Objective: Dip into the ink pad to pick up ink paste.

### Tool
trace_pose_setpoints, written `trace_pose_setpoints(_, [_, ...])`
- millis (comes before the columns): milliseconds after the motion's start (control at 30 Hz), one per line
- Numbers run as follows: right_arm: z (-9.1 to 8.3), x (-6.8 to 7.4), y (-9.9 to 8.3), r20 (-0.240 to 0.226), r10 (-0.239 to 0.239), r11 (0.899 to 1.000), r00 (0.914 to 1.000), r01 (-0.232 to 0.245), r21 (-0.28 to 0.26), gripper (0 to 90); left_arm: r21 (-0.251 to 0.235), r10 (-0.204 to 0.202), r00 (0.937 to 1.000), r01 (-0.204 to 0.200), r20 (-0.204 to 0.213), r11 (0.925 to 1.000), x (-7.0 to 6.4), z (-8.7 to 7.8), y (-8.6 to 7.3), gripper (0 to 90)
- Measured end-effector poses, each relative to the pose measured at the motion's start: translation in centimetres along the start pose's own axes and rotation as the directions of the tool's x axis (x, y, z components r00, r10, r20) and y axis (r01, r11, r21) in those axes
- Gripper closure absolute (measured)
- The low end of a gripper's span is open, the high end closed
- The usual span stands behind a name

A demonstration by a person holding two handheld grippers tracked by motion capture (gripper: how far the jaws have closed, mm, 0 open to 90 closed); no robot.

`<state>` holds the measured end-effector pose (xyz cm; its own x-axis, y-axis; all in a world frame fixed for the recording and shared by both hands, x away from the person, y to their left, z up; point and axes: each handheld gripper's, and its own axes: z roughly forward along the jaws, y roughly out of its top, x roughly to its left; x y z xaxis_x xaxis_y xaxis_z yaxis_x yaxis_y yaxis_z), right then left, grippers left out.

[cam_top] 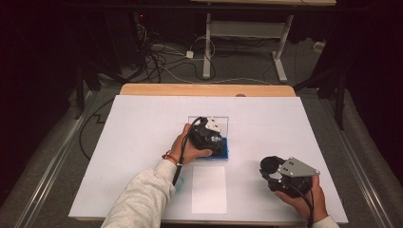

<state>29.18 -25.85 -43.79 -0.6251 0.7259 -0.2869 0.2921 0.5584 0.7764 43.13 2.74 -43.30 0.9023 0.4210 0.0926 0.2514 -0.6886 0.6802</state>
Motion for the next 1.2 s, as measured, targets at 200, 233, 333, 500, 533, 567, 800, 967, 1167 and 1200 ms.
trace_pose_setpoints(200, [0.2, 0.1, 0.0, -0.005, -0.005, 1.000, 1.0000, 0.005, 0.008, 38.7, -0.013, -0.030, 0.9992, 0.030, 0.028, 0.9995, 0.4, -0.2, -0.7, 54.6])
trace_pose_setpoints(233, [0.2, 0.1, 0.0, -0.006, -0.007, 1.000, 1.0000, 0.007, 0.009, 38.7, -0.014, -0.031, 0.9990, 0.032, 0.032, 0.9994, 0.4, -0.3, -0.8, 54.6])
trace_pose_setpoints(333, [0.2, 0.2, 0.0, -0.005, -0.010, 1.000, 0.9999, 0.010, 0.012, 38.7, -0.002, -0.040, 0.9987, 0.040, 0.031, 0.9992, 0.5, -0.5, -0.9, 54.6])
trace_pose_setpoints(500, [0.3, 0.2, -0.1, -0.006, -0.006, 1.000, 1.0000, 0.006, 0.018, 38.6, 0.010, -0.025, 0.9995, 0.025, 0.017, 0.9996, 0.2, -0.3, -0.6, 54.6])
trace_pose_setpoints(533, [0.3, 0.2, -0.1, -0.007, -0.006, 1.000, 1.0000, 0.006, 0.020, 38.7, 0.020, -0.018, 0.9998, 0.017, 0.010, 0.9997, 0.0, -0.2, -0.4, 54.6])
trace_pose_setpoints(567, [0.4, 0.2, -0.1, -0.006, -0.002, 1.000, 1.0000, 0.002, 0.023, 38.6, 0.030, -0.013, 0.9999, 0.013, 0.008, 0.9995, 0.0, -0.2, -0.3, 54.6])
trace_pose_setpoints(800, [0.4, 0.2, -0.1, -0.015, 0.003, 1.000, 0.9999, -0.002, 0.024, 38.6, 0.050, -0.025, 0.9995, 0.024, 0.022, 0.9985, 0.2, -0.2, -0.1, 54.6])
trace_pose_setpoints(967, [0.4, -0.1, -0.3, -0.027, 0.022, 1.000, 0.9994, -0.021, 0.020, 38.6, 0.058, -0.023, 0.9997, 0.022, 0.009, 0.9981, 0.0, -0.2, 0.0, 54.6])
trace_pose_setpoints(1167, [0.5, -0.1, -0.3, -0.029, 0.022, 1.000, 0.9993, -0.021, 0.022, 38.6, 0.054, -0.027, 0.9996, 0.026, 0.012, 0.9982, 0.1, -0.1, 0.1, 54.6])
trace_pose_setpoints(1200, [0.5, -0.1, -0.3, -0.028, 0.022, 1.000, 0.9994, -0.021, 0.021, 38.6, 0.055, -0.027, 0.9996, 0.027, 0.012, 0.9981, 0.1, -0.1, 0.1, 54.6])
